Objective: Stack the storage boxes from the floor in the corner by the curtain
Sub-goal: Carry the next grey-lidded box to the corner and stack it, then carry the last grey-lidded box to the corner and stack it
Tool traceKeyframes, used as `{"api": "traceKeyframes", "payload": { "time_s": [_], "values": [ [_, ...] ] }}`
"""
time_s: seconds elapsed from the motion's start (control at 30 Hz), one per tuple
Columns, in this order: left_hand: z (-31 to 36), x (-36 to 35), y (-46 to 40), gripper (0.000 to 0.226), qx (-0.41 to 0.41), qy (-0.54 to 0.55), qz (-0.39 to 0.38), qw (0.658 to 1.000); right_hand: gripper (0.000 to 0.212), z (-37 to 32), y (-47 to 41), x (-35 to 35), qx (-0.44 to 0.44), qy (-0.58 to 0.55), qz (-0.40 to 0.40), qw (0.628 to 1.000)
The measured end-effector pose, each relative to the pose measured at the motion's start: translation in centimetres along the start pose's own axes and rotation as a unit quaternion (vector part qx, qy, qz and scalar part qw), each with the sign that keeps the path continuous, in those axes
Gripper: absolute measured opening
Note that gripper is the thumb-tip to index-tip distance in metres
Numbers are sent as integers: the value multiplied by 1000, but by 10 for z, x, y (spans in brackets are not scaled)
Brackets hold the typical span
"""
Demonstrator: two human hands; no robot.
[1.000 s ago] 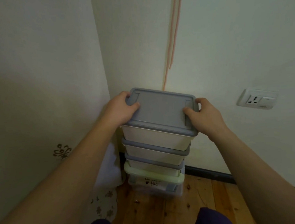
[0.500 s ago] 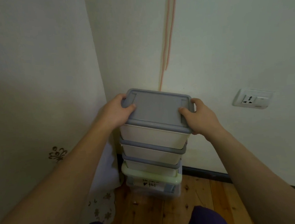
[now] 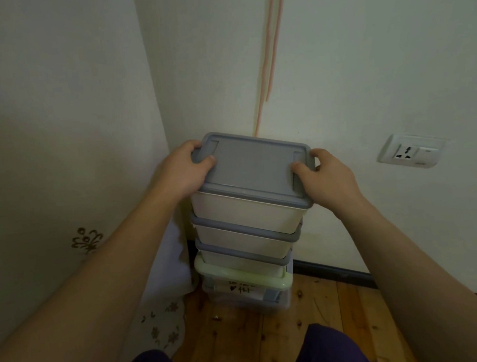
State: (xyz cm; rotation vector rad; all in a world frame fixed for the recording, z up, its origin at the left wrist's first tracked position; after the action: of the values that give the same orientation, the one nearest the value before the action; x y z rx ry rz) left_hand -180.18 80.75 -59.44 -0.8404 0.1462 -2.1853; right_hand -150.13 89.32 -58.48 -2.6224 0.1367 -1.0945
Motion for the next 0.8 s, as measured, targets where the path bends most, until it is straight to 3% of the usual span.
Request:
{"api": "traceKeyframes", "payload": {
  "time_s": [0.2,0.3,0.8],
  "values": [
    [2,15,-5,82,21,30,45,998,57,-21,-7,22,49,1,93,994],
    [14,27,-3,82,26,56,80,995,51,-44,-4,37,87,-40,126,987],
    [175,159,-27,38,59,130,119,983,42,-203,-56,139,93,-135,39,986]
  ]
}}
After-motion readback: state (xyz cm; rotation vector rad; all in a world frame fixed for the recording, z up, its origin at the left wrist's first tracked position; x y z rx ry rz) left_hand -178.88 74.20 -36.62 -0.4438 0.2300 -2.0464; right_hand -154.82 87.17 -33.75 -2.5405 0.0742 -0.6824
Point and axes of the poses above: each hand's wrist, its own y-axis away from the middle knuckle, its own x-axis out of the back of the hand, z = x × y, the point moved 9 cm from there along -y, towards the middle knuckle, and after that the axes turned 13 degrees about z, right-handed, at the moved point
